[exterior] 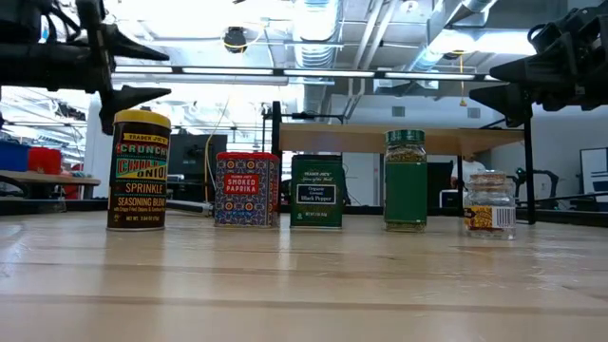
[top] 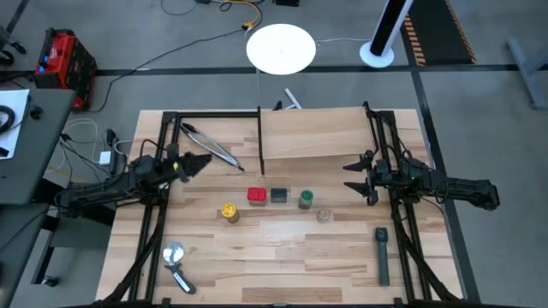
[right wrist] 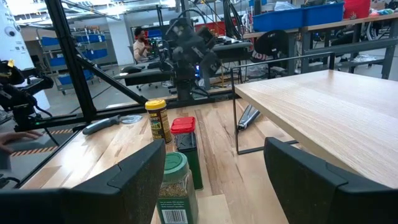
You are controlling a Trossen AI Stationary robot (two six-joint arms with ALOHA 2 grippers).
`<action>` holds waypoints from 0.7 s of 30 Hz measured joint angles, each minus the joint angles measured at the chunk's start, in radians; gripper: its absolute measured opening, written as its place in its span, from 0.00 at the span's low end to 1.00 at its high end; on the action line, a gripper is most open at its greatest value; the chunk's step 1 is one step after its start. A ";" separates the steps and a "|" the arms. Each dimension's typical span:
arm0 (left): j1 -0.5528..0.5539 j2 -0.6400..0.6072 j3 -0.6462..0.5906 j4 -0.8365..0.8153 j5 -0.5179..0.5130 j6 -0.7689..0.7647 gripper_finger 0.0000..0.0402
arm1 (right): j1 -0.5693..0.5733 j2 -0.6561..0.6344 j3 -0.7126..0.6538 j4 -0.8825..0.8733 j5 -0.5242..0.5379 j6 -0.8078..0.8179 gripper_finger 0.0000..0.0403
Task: Shelf spices
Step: Put the yellow seasoning bottle on the shelf
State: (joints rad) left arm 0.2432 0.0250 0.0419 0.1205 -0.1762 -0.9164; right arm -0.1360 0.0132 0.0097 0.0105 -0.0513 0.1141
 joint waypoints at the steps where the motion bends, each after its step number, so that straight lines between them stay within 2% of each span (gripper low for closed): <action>1: 0.000 0.000 0.001 -0.006 -0.023 -0.048 0.56 | 0.000 0.000 0.000 0.000 0.000 0.000 0.69; 4: 0.000 0.001 0.001 -0.053 -0.042 -0.096 0.56 | 0.000 0.000 0.000 0.000 0.000 0.000 0.69; 11: 0.000 0.001 0.009 -0.174 -0.041 -0.029 0.56 | 0.000 0.000 0.000 0.000 0.000 0.000 0.69; 16: 0.000 0.006 0.010 -0.179 -0.038 0.043 0.56 | 0.000 0.000 0.000 0.000 0.000 0.000 0.69; 21: 0.000 0.008 0.010 -0.180 -0.038 0.048 0.56 | 0.000 0.000 0.000 0.000 0.000 0.000 0.69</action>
State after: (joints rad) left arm 0.2432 0.0326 0.0521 -0.0597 -0.2146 -0.8684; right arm -0.1360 0.0132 0.0097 0.0105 -0.0513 0.1139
